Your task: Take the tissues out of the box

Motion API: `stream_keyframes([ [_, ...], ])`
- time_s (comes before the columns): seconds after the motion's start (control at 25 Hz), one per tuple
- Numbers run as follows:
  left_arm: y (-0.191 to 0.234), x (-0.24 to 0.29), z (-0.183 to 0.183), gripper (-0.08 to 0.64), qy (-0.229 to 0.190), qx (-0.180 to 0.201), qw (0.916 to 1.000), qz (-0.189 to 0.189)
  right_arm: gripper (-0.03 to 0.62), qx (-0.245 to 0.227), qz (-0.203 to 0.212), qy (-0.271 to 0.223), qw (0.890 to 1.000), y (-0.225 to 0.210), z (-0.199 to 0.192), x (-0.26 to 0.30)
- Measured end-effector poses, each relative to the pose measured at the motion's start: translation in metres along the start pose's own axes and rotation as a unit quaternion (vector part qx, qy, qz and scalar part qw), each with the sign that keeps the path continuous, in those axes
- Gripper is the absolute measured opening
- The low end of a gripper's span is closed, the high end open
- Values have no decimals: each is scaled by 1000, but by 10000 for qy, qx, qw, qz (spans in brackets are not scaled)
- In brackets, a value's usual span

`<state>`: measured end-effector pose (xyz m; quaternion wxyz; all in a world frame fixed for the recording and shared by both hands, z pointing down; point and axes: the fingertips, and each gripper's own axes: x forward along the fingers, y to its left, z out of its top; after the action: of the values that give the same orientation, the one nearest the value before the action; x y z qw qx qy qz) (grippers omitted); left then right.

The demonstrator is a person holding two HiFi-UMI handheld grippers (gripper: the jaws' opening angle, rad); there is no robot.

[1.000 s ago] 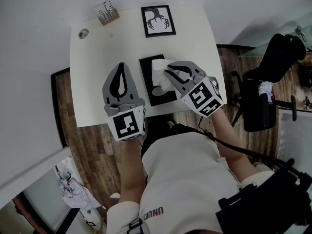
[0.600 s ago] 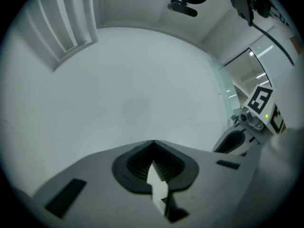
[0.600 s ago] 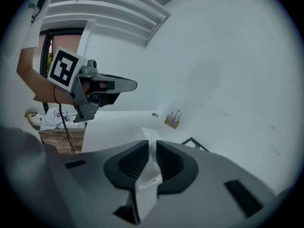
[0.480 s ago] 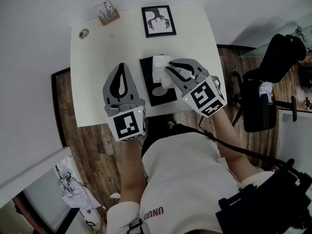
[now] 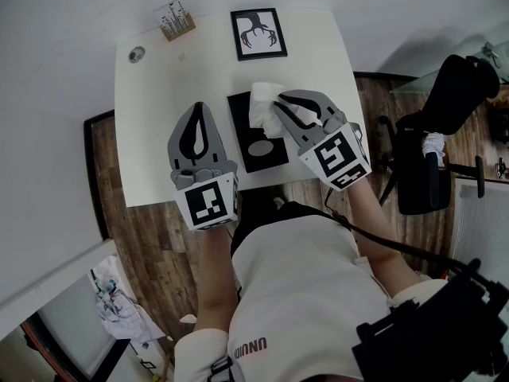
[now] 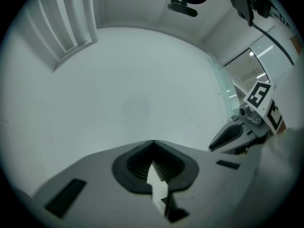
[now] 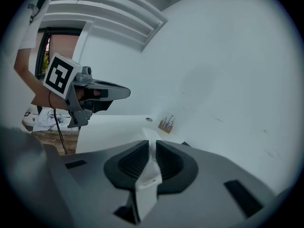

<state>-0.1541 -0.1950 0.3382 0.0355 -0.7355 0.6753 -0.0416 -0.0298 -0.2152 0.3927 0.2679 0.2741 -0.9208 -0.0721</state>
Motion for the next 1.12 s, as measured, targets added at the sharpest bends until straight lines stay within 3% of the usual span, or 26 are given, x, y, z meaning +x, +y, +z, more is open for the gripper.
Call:
stream_keyframes([
  [1.12,0,0,2,12,-89,19,10000,10,61,20,-216,-97,9997,-10,4,-4],
])
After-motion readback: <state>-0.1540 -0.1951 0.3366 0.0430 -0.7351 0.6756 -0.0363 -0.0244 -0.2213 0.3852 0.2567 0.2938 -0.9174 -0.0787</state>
